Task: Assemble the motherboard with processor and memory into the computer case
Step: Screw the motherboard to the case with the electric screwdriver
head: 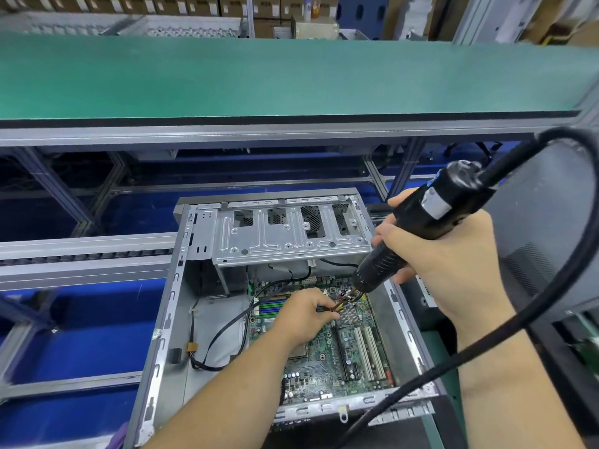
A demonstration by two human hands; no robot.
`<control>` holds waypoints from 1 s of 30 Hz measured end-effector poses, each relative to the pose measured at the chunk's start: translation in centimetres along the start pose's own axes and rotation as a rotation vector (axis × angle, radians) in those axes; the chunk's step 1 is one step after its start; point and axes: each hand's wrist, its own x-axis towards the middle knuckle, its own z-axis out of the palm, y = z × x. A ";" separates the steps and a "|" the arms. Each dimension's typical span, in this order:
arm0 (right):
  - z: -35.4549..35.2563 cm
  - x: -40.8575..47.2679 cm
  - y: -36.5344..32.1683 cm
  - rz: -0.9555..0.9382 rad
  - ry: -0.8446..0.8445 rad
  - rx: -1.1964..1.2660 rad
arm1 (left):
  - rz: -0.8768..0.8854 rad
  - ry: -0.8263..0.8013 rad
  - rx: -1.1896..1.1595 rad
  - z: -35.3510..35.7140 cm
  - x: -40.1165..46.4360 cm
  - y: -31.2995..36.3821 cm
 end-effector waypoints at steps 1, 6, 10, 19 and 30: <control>0.0 -0.1 0.0 -0.004 -0.009 -0.010 | 0.006 0.003 0.009 0.0 0.0 0.0; 0.2 -0.3 0.1 -0.014 -0.019 -0.044 | 0.009 -0.025 0.023 0.1 0.1 -0.2; 0.2 -0.3 0.1 -0.024 -0.018 -0.057 | 0.008 -0.038 0.039 0.3 0.1 -0.2; 0.3 -0.5 0.4 -0.023 -0.001 -0.121 | 0.014 -0.097 0.046 0.5 0.0 0.2; 0.5 -0.3 1.0 0.035 -0.005 -0.284 | -0.019 -0.253 0.299 0.7 -0.2 0.3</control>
